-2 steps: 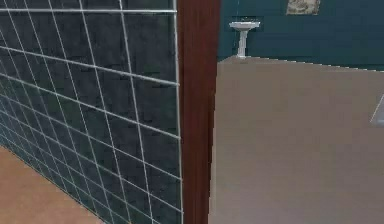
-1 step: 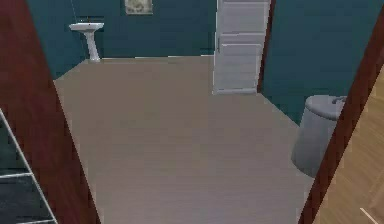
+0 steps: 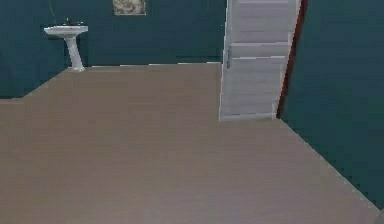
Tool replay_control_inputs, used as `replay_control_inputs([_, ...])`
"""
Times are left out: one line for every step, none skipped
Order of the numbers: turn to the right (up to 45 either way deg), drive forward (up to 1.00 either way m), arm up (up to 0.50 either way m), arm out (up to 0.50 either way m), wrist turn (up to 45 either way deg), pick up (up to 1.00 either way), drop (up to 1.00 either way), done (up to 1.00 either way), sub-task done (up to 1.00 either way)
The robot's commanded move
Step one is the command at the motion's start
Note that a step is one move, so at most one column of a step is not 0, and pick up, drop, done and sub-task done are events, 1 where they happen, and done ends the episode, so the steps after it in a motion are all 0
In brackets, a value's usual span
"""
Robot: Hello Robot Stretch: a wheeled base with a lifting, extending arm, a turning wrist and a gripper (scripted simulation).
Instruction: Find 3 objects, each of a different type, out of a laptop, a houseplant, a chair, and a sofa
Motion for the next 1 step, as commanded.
replay_control_inputs([0.0, 1.00, 0.00, 0.00, 0.0, 0.00, 0.00, 0.00, 0.00])
